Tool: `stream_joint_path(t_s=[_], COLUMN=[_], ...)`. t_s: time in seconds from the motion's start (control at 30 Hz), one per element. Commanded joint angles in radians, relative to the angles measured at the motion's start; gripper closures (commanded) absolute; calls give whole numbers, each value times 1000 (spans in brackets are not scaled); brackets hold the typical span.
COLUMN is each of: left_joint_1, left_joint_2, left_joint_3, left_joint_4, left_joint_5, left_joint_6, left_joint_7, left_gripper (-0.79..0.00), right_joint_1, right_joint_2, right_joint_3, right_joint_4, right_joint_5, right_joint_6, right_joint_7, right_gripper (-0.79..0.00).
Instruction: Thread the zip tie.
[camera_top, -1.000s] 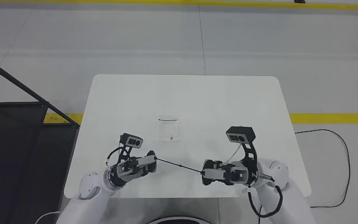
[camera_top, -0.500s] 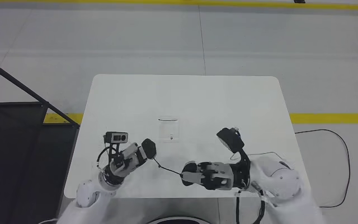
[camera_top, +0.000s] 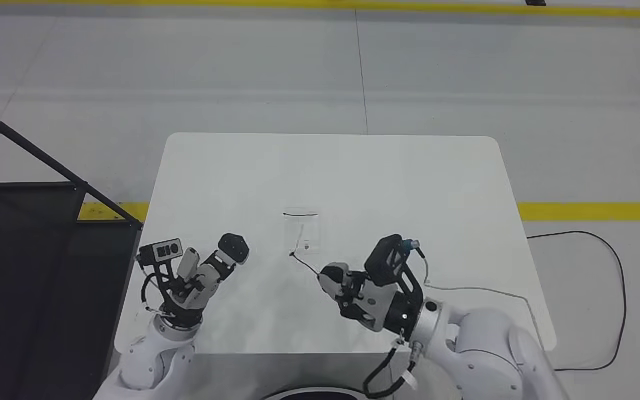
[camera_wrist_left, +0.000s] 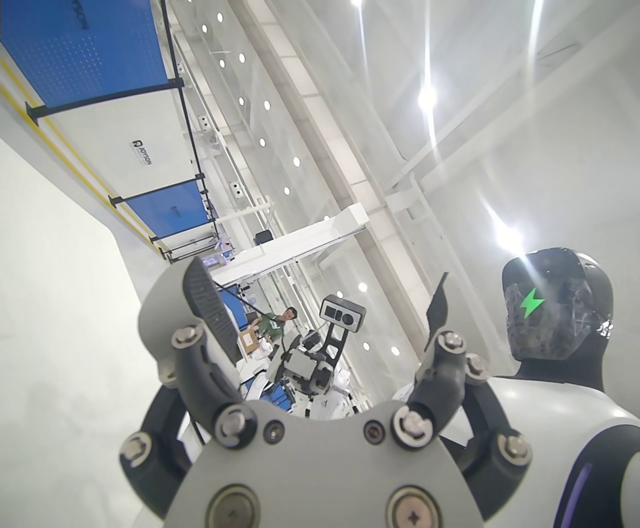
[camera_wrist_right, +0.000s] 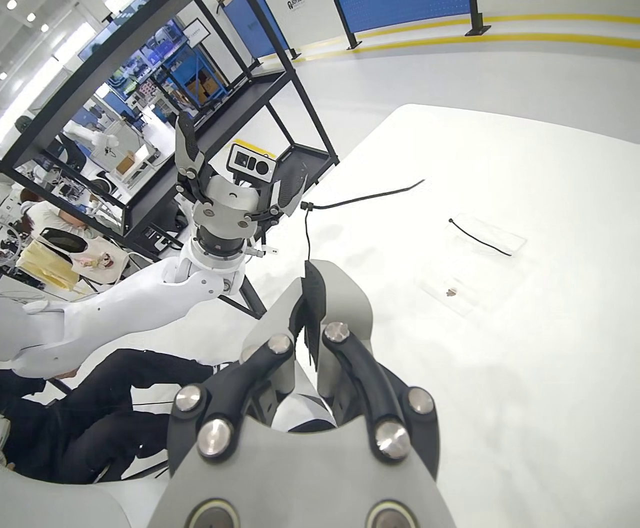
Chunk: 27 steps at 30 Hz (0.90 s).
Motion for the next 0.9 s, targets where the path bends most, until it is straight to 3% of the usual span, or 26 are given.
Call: stream_joint_path(t_s=[0.0,0.23,0.33,0.5,0.67,0.77,0.87], left_joint_1=[0,-4,-11,-17,-11,-9,-12], left_joint_2=[0,-1,-6,-12,-12,-12,-13], left_joint_3=[0,5,24,36,36,34,33], left_joint_4=[0,-9,-19,-24,-33,-34,-32], left_joint_5=[1,11,45,74,57,52,47], left_joint_6=[-1,11,15,19,25,23,26], left_joint_7=[0,12,46,88,71,64,61], left_gripper=[-785,-785,-785,-785,-785,-785,-785], right_joint_1=[0,0,0,40,148,229,313], right_joint_2=[0,0,0,-17,-65,-110,-158], right_joint_3=[0,2,-39,-221,-439,-550,-615], right_joint_4=[0,-1,-50,-75,31,121,201], right_joint_5=[1,-16,-231,-696,-1124,-1285,-1353], right_joint_6=[0,6,52,237,430,485,498], right_joint_7=[0,-10,-20,8,101,203,309], right_gripper=[0,0,0,0,0,0,0])
